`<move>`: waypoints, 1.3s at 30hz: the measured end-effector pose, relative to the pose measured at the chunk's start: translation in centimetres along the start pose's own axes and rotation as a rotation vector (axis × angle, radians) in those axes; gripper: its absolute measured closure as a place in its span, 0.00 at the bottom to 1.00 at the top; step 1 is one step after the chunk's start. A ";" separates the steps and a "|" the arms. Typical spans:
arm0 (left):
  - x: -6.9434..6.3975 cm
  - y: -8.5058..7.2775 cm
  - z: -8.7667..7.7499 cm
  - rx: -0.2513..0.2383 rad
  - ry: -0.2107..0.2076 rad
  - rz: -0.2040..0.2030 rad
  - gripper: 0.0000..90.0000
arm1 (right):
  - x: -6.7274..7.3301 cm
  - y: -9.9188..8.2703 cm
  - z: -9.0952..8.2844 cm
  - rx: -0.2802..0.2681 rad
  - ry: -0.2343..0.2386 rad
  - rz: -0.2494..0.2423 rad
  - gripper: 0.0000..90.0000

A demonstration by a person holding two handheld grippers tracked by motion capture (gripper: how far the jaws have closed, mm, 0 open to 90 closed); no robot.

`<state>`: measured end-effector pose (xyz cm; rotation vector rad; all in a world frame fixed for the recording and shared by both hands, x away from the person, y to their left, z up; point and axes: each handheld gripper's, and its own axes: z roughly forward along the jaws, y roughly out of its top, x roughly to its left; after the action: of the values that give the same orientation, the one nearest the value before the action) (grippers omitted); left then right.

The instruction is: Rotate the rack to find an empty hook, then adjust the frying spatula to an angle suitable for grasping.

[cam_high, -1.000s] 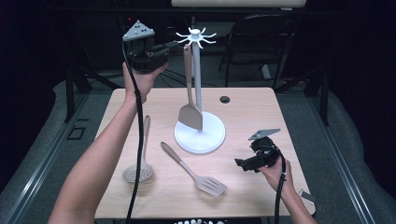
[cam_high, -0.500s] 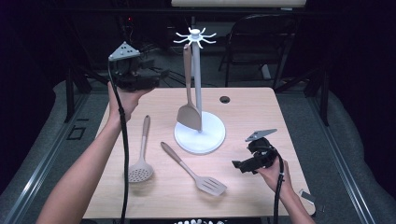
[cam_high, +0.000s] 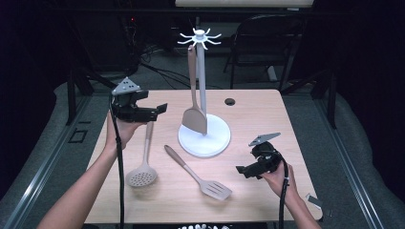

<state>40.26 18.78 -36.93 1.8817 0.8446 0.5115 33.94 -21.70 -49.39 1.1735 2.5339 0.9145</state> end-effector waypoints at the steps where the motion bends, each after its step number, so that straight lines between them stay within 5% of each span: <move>1: 0.0 -0.4 0.1 0.009 0.000 -0.002 0.15 | 0.0 0.0 0.0 0.000 0.000 0.000 0.06; 23: -0.7 -8.5 1.4 0.108 -0.002 -0.058 0.14 | 0.5 0.0 0.7 0.045 0.010 -0.020 0.06; 33: -0.9 -10.1 1.6 0.149 0.013 -0.083 0.14 | 1.0 -0.1 0.9 0.055 0.015 -0.023 0.07; 39: -1.3 -10.9 2.0 0.174 0.013 -0.105 0.13 | 1.7 -0.2 1.2 0.077 0.034 -0.029 0.17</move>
<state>37.05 19.70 -47.60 1.9804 1.0182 0.3963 33.19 -19.99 -50.29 1.1485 2.6275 0.8437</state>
